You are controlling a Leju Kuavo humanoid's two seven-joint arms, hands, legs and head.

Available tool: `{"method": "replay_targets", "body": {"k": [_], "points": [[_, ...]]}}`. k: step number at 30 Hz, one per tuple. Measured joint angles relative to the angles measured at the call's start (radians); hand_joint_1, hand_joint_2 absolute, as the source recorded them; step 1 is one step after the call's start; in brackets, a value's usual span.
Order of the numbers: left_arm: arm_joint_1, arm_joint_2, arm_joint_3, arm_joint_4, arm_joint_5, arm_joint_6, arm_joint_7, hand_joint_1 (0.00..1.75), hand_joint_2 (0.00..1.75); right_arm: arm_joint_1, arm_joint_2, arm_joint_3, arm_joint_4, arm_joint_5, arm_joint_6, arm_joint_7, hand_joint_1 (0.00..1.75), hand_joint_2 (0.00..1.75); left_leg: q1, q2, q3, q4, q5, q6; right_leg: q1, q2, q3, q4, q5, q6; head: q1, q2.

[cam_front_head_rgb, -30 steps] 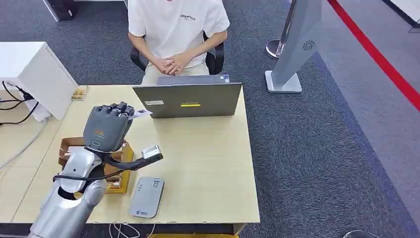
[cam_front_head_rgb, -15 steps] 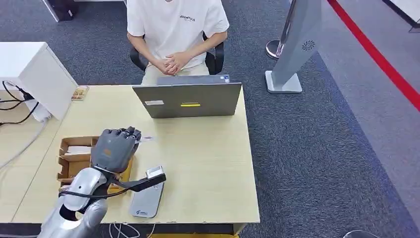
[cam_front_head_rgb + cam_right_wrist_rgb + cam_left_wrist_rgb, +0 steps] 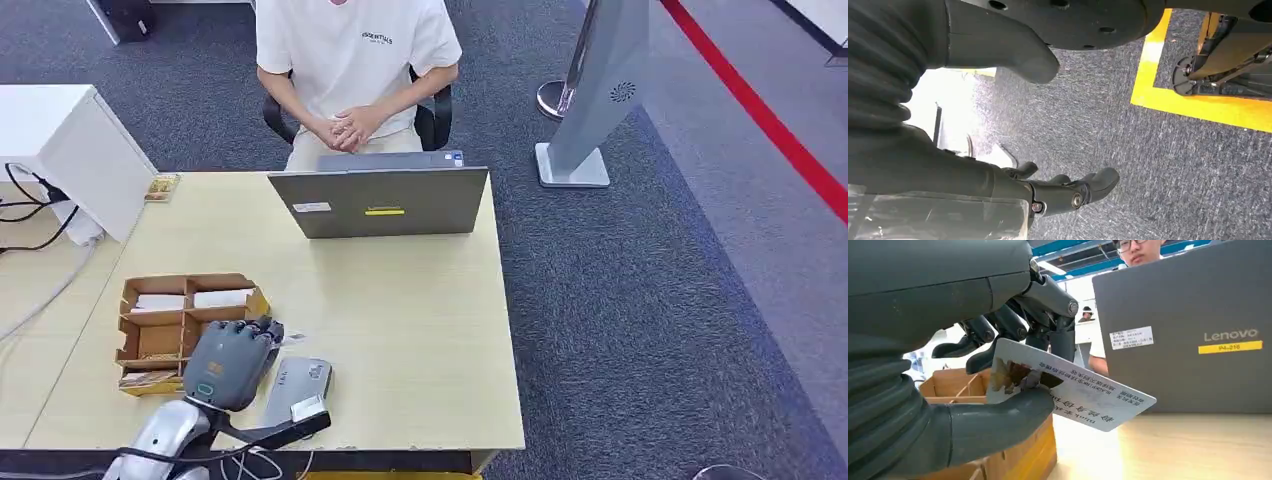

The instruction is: Pass the card to the sensor for recognition and then transmit it.

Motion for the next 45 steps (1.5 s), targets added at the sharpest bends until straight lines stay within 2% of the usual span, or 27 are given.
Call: {"method": "replay_targets", "body": {"k": [8, 14, 22, 38, 45], "points": [[0.118, 0.032, 0.001, -0.040, 0.017, -0.026, -0.006, 1.75, 1.75, 0.001, 0.000, -0.013, 0.000, -0.003, 0.000, -0.002, 0.00, 1.75, 0.000, 0.000, 0.000, 0.000, 0.000, 0.000, 0.000, 0.000, -0.001, 0.000, 0.000, 0.000, 0.000, 0.000], [0.166, 0.042, 0.016, -0.053, 0.012, -0.029, -0.002, 1.75, 1.75, 0.001, 0.000, -0.024, 0.000, -0.003, -0.001, -0.011, 0.00, 1.75, 0.000, 0.000, 0.000, 0.000, 0.000, 0.000, 0.000, 0.000, 0.000, 0.000, 0.000, 0.000, 0.000, 0.000], [0.189, 0.042, 0.032, -0.061, -0.017, -0.057, 0.005, 1.75, 1.75, 0.000, 0.000, -0.031, 0.000, -0.002, -0.001, -0.026, 0.00, 1.75, 0.000, 0.000, 0.000, 0.000, 0.000, 0.000, 0.000, 0.000, 0.000, 0.000, 0.000, 0.000, 0.000, 0.000], [0.200, 0.040, 0.047, -0.083, -0.017, -0.060, 0.012, 1.75, 1.75, -0.003, 0.000, -0.031, 0.000, 0.003, -0.001, -0.034, 0.00, 1.75, 0.000, 0.000, 0.000, 0.000, 0.000, 0.000, 0.000, 0.000, 0.000, 0.000, 0.000, 0.000, 0.000, 0.000], [0.208, 0.046, 0.049, -0.088, -0.005, -0.113, 0.019, 1.75, 1.75, -0.006, 0.000, -0.032, 0.000, 0.018, 0.003, -0.032, 0.00, 1.75, 0.000, -0.001, 0.000, 0.000, 0.000, 0.000, 0.000, 0.000, 0.000, 0.000, 0.000, 0.000, 0.000, 0.000]]}}
